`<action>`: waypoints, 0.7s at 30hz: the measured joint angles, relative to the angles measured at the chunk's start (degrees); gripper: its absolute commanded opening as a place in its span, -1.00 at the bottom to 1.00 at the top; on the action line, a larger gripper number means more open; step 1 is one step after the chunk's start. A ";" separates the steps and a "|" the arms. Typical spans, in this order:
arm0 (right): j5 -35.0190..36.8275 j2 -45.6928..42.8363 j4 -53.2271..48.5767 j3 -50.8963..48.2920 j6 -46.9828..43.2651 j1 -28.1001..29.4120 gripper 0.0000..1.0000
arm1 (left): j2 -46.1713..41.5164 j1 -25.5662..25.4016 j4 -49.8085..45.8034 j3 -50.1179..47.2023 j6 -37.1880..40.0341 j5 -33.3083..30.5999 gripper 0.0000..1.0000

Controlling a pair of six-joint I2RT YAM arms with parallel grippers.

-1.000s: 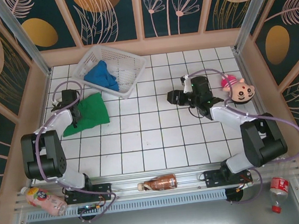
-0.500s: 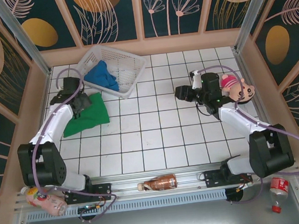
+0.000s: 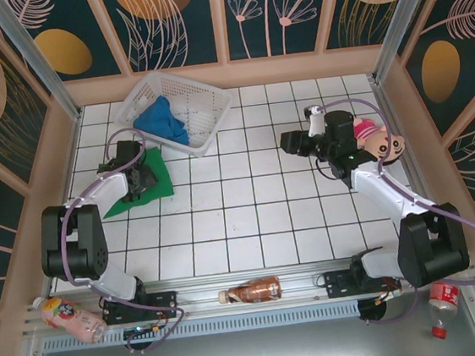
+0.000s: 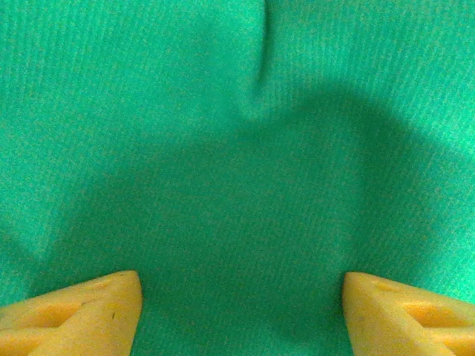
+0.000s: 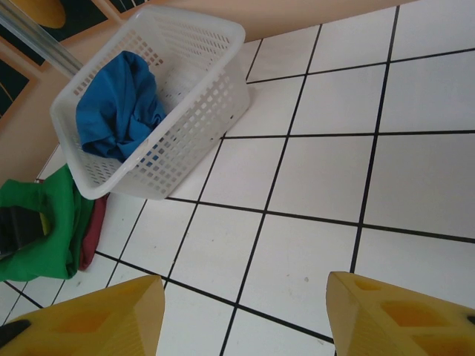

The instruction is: Fold and stack the tank tops

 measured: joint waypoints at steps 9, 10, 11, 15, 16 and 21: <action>-0.22 -2.19 -1.53 0.00 -1.46 -2.75 0.32 | 0.48 3.30 -1.60 6.10 6.27 -1.03 0.48; -0.24 -2.19 -1.55 0.00 -1.46 -2.95 0.34 | 0.48 3.28 -2.03 8.41 6.40 -0.17 0.49; -0.24 -2.19 -1.55 0.00 -1.51 -3.13 0.37 | 0.48 3.13 -2.29 10.67 6.49 0.68 0.50; -0.90 -2.19 -1.55 0.00 -1.66 -3.30 0.65 | 1.22 1.70 -2.23 20.35 6.45 4.79 0.53; -1.31 -2.19 -1.51 0.00 -1.84 -3.30 0.70 | 1.88 1.07 -1.92 22.80 6.43 5.81 0.54; -3.21 -1.99 -1.53 0.26 -2.36 -3.28 0.77 | 9.81 -2.32 0.70 33.29 5.44 10.19 0.55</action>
